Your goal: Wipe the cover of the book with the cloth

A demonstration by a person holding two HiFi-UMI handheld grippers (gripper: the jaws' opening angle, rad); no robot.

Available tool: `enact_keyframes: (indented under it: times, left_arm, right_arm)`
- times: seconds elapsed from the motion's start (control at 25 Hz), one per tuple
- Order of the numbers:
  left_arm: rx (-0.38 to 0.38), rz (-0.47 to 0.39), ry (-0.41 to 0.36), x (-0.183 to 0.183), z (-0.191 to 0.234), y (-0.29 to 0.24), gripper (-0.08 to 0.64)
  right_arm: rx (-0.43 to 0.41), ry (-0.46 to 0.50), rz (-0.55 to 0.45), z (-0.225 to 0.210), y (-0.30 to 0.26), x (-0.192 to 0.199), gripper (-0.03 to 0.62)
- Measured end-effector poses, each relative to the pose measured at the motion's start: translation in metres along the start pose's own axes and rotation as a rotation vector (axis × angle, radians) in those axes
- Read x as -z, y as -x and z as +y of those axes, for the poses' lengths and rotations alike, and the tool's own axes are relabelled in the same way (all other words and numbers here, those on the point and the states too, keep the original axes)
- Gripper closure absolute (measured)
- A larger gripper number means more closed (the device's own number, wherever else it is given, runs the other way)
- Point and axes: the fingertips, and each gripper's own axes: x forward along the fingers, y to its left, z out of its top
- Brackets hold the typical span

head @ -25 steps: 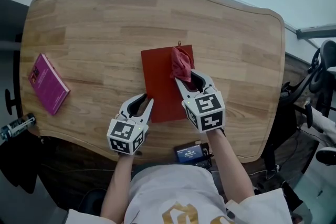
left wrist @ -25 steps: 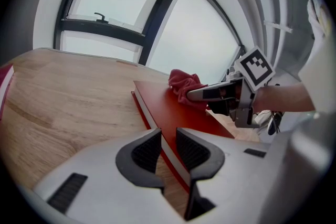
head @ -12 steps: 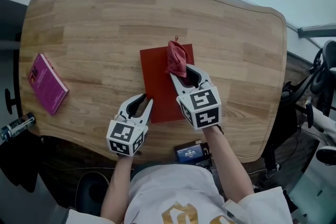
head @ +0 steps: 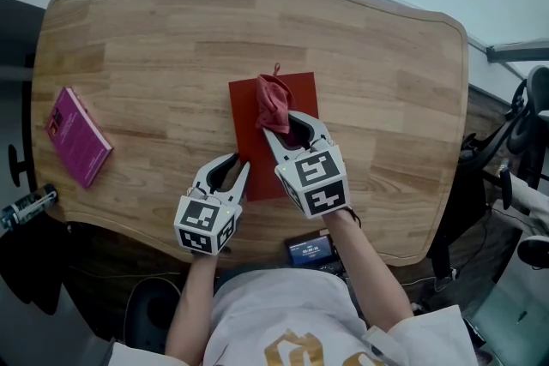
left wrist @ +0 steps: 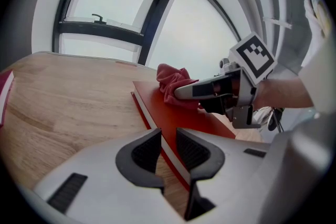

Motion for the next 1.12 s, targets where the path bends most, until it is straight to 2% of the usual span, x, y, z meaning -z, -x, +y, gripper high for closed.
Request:
enact_keyframes:
  times: [0.6, 1.12]
  left_arm:
    - [0.000, -0.006, 0.003, 0.001, 0.001, -0.001, 0.465]
    - [0.006, -0.018, 0.021, 0.001, 0.001, -0.001, 0.465]
  right_arm:
    - [-0.080, 0.041, 0.043, 0.037, 0.008, 0.020, 0.449]
    - [-0.085, 0.072, 0.056, 0.052, 0.021, 0.040, 0.449]
